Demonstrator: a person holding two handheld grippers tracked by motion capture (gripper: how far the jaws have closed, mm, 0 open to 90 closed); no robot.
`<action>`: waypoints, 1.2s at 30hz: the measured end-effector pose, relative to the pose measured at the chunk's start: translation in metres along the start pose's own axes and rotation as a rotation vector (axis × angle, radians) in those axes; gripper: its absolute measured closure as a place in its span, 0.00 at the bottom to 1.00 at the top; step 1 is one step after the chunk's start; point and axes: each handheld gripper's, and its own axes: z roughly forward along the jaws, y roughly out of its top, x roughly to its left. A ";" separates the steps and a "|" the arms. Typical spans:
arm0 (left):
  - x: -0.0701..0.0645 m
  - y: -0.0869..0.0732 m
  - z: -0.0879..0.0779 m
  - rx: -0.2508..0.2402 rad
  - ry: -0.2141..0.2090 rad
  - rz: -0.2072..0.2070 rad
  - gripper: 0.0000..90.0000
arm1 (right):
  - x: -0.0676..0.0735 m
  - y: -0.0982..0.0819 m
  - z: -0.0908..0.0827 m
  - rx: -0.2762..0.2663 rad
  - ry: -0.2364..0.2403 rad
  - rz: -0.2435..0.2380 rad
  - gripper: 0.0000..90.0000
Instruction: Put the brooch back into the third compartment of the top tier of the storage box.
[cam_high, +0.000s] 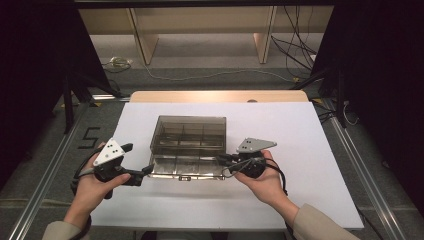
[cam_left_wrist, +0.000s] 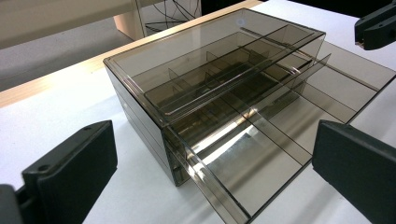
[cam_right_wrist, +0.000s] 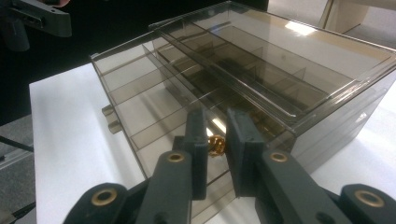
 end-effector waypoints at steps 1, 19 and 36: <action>0.000 0.000 0.000 -0.002 0.001 -0.002 0.00 | 0.000 0.000 0.000 -0.002 0.001 0.000 0.89; 0.000 0.000 0.000 0.002 -0.002 0.003 0.00 | 0.004 0.001 0.004 0.007 0.013 -0.008 0.89; -0.001 0.001 0.000 0.000 -0.003 0.001 0.00 | 0.006 0.001 0.009 0.016 0.019 -0.016 0.89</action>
